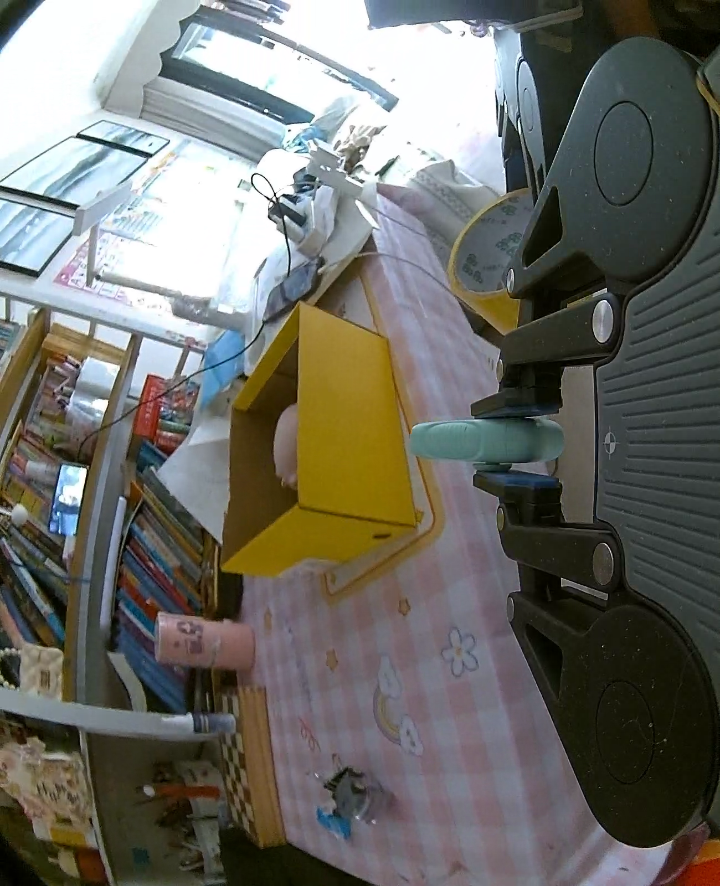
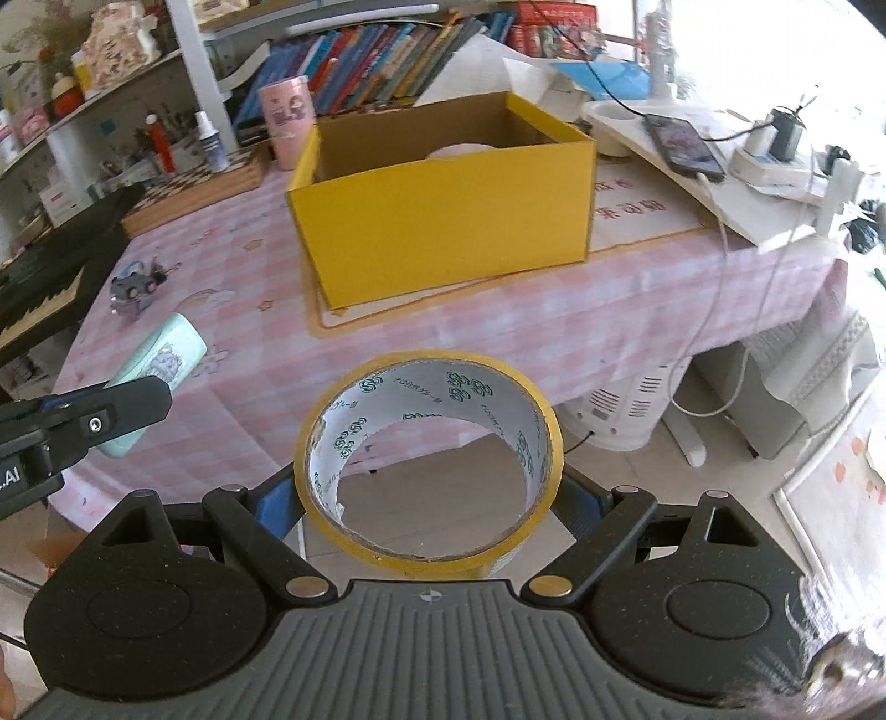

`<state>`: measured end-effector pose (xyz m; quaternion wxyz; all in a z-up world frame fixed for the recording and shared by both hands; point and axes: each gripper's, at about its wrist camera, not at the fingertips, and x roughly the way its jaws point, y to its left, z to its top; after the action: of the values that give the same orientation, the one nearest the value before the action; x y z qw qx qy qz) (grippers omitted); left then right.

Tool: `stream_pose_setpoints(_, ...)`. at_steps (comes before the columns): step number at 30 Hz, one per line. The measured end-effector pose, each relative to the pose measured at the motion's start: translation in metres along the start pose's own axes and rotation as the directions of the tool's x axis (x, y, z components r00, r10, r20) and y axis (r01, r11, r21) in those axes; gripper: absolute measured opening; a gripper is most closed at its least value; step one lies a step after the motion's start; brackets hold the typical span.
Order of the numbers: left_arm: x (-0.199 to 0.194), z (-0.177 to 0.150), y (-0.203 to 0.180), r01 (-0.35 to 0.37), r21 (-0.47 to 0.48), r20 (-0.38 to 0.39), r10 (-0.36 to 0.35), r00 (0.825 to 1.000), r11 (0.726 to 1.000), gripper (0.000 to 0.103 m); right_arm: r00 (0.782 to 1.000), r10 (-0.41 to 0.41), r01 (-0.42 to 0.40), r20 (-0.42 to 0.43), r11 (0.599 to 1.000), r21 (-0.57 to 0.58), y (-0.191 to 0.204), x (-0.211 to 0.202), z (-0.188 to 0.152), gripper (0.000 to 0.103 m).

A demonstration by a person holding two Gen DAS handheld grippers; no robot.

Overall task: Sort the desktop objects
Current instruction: 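Lift tape roll and mint-green item and carry both toward the yellow box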

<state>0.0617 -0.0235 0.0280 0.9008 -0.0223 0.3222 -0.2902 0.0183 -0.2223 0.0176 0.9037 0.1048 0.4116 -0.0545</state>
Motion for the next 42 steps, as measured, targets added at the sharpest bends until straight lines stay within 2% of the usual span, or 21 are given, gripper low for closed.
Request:
stream_pose_setpoints(10, 0.017, 0.014, -0.008, -0.009, 0.019, 0.013, 0.008, 1.0, 1.0, 0.018, 1.0, 0.004, -0.004, 0.005, 1.0, 0.005, -0.014, 0.008, 0.014, 0.09)
stream_pose_setpoints(27, 0.069, 0.049, -0.023, -0.013, 0.072, 0.028, 0.011, 1.0, 0.997, 0.018, 1.0, 0.0, 0.0, -0.003, 1.0, 0.023, -0.047, 0.044, 0.057, 0.09)
stream_pose_setpoints(32, 0.085, 0.069, -0.031, -0.032, 0.102, 0.073, 0.024, 0.997, 0.994, 0.018, 0.998, -0.004, 0.003, 0.067, 1.0, 0.017, -0.059, 0.047, 0.083, 0.089)
stream_pose_setpoints(37, 0.105, 0.088, -0.039, -0.055, 0.116, 0.101, 0.044, 0.994, 0.992, 0.018, 0.983, 0.008, -0.004, 0.182, 1.0, -0.022, -0.071, 0.043, 0.116, 0.089)
stream_pose_setpoints(42, 0.123, 0.106, -0.041, -0.087, 0.102, 0.129, 0.074, 0.989, 0.991, 0.018, 0.97, 0.024, -0.01, 0.243, 0.998, -0.058, -0.084, 0.047, 0.147, 0.089)
